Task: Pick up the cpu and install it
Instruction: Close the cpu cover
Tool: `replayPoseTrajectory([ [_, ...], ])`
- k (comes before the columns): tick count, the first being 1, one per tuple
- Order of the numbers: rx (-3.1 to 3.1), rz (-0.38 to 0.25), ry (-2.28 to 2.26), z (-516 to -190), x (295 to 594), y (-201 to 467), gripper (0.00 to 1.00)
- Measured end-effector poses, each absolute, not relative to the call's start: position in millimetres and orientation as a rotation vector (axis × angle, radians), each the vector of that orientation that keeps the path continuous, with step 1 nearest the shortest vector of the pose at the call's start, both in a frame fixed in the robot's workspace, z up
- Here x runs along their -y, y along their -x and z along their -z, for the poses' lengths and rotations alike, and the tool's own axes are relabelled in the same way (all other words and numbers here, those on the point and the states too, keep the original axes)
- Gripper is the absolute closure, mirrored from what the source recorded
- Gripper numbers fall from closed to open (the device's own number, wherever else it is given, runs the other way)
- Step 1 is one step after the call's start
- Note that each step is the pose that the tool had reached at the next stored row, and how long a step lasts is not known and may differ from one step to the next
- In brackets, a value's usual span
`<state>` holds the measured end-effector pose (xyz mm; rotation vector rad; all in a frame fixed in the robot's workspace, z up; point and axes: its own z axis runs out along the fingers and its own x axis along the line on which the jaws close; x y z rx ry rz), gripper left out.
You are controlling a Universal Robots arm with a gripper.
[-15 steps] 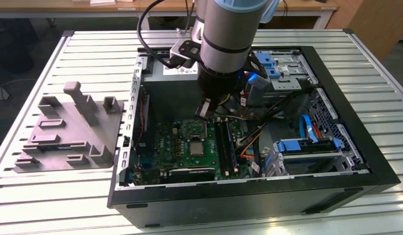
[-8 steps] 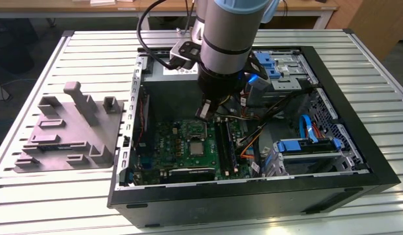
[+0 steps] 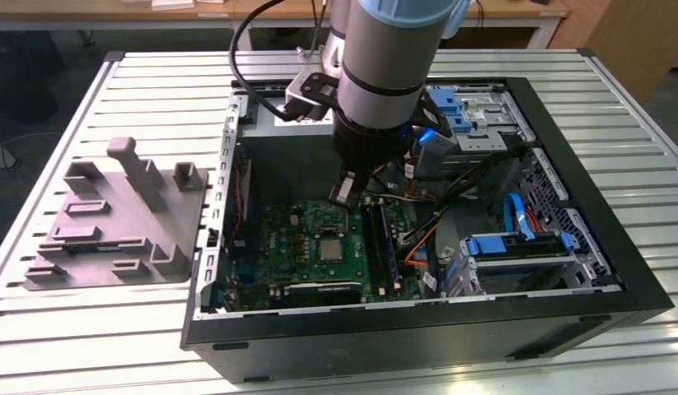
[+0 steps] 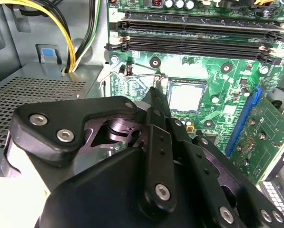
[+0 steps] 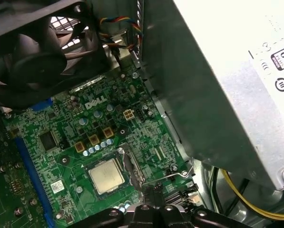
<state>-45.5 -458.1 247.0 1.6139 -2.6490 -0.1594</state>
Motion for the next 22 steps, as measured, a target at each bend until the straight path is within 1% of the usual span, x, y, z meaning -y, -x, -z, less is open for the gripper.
replayPoseTrajectory([
  [22, 2.643, 0.157, -1.621, -246.9, 467.3, 45.8, 0.89],
])
